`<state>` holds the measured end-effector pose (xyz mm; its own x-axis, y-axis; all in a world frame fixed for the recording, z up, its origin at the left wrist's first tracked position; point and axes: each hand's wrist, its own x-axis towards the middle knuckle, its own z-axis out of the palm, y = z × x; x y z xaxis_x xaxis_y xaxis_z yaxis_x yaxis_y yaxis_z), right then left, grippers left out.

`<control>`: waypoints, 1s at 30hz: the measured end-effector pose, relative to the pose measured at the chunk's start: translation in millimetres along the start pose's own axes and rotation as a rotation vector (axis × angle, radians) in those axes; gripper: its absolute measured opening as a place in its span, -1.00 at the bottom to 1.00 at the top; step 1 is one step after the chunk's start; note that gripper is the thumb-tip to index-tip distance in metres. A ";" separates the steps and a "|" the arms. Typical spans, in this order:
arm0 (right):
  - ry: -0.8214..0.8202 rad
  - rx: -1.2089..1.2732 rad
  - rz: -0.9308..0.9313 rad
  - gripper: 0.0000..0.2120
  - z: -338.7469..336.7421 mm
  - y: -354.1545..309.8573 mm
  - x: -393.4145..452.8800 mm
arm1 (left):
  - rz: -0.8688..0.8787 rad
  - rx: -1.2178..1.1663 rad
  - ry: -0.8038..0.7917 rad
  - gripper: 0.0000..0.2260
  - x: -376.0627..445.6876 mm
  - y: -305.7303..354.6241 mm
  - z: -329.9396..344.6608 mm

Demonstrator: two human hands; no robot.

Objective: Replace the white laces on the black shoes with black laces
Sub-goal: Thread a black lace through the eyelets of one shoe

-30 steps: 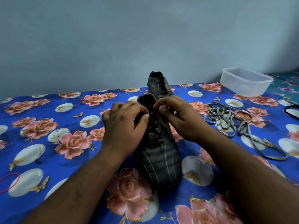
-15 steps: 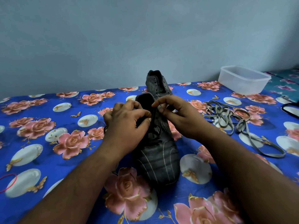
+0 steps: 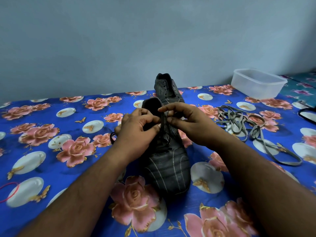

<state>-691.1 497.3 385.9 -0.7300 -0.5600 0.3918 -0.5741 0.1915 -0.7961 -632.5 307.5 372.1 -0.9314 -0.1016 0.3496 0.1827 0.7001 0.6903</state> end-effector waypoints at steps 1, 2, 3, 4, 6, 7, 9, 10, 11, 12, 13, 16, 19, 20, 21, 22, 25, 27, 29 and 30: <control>0.018 0.026 0.022 -0.71 -1.9 0.3 0.0 | 0.000 -0.021 0.009 -0.92 -0.4 -0.4 -0.1; 0.041 0.049 0.051 -0.74 -4.5 0.4 -0.3 | 0.002 -0.039 0.016 -0.89 -0.8 -0.1 -0.4; 0.061 0.048 0.072 -0.78 -7.7 0.4 -1.1 | 0.005 -0.054 0.024 -0.88 -1.1 0.5 -0.7; 0.073 0.015 0.083 -0.82 -10.7 0.6 -1.6 | 0.009 -0.062 0.029 -0.87 -1.3 0.9 -1.0; 0.064 -0.087 0.091 -0.85 -14.0 1.7 -3.1 | 0.019 -0.055 0.034 -0.90 -1.7 0.6 0.4; 0.057 -0.122 0.091 -0.84 -13.6 1.4 -3.9 | 0.026 -0.047 0.036 -0.92 -2.1 0.2 1.0; 0.057 -0.160 0.068 -0.85 -11.2 1.2 -4.2 | 0.041 -0.039 0.033 -0.92 -2.1 -2.2 1.3; 0.058 -0.168 0.054 -0.86 -10.1 1.3 -3.8 | 0.055 -0.035 0.026 -0.87 -2.7 -3.7 0.6; 0.055 -0.161 0.047 -0.88 -9.3 0.9 -3.7 | 0.075 -0.027 0.019 -0.80 -3.2 -6.1 -0.5; 0.049 -0.136 0.048 -0.91 -9.1 0.4 -3.8 | 0.099 -0.024 0.014 -0.75 -3.4 -7.7 -1.8; 0.041 -0.100 0.055 -0.93 -9.4 0.3 -4.1 | 0.127 -0.034 0.009 -0.71 -3.3 -9.0 -3.6; 0.019 0.036 0.107 -0.97 -10.8 2.0 -4.0 | 0.198 -0.177 0.022 -0.73 -0.2 -15.7 -8.9; 0.022 0.168 0.155 -0.95 -13.5 4.2 -3.9 | 0.139 -0.270 0.015 -0.75 2.7 -27.3 -16.2; 0.032 0.207 0.169 -0.96 -14.6 4.1 -3.6 | 0.113 -0.262 -0.013 -0.78 3.4 -31.6 -18.0; 0.043 0.249 0.178 -0.95 -15.6 3.9 -3.5 | 0.090 -0.255 -0.048 -0.79 3.2 -35.5 -19.4; 0.059 0.290 0.186 -0.93 -16.3 2.8 -3.1 | 0.071 -0.262 -0.075 -0.79 3.3 -38.3 -20.0; 0.175 0.418 0.223 -0.84 -19.9 0.3 -1.2 | 0.052 -0.327 -0.104 -0.77 4.9 -41.3 -20.3; 0.308 0.476 0.254 -0.84 -26.3 0.8 0.4 | 0.054 -0.346 -0.112 -0.77 5.0 -42.7 -20.2; 0.486 0.491 0.287 -0.88 -37.5 8.2 2.7 | 0.038 -0.340 -0.122 -0.76 4.9 -43.5 -20.2; 0.586 0.492 0.314 -0.92 -44.8 13.7 3.9 | 0.008 -0.352 -0.133 -0.77 4.7 -42.9 -20.4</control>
<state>-718.4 533.9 397.2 -0.9826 -0.0023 0.1859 -0.1823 -0.1822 -0.9662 -638.3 262.6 357.0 -0.9581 0.0118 0.2863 0.2655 0.4122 0.8716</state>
